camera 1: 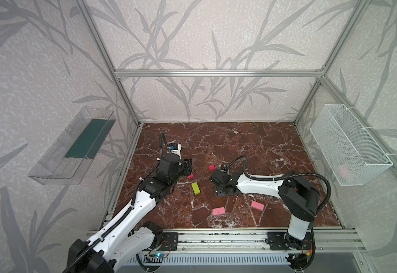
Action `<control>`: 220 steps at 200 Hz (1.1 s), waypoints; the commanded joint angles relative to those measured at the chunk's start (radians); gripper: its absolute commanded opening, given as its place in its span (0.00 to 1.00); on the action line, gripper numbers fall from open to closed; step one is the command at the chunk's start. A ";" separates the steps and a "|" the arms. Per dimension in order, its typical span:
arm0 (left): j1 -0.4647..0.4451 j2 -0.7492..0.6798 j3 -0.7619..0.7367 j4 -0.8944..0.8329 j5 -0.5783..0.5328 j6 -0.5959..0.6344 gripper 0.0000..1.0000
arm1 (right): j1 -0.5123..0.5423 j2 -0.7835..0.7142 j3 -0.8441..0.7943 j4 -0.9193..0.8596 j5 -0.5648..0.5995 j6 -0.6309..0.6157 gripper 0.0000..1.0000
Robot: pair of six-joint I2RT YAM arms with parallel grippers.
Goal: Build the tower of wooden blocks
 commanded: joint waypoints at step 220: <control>0.023 0.002 -0.012 0.018 0.023 -0.007 0.49 | -0.025 0.084 0.071 -0.013 0.003 0.069 0.87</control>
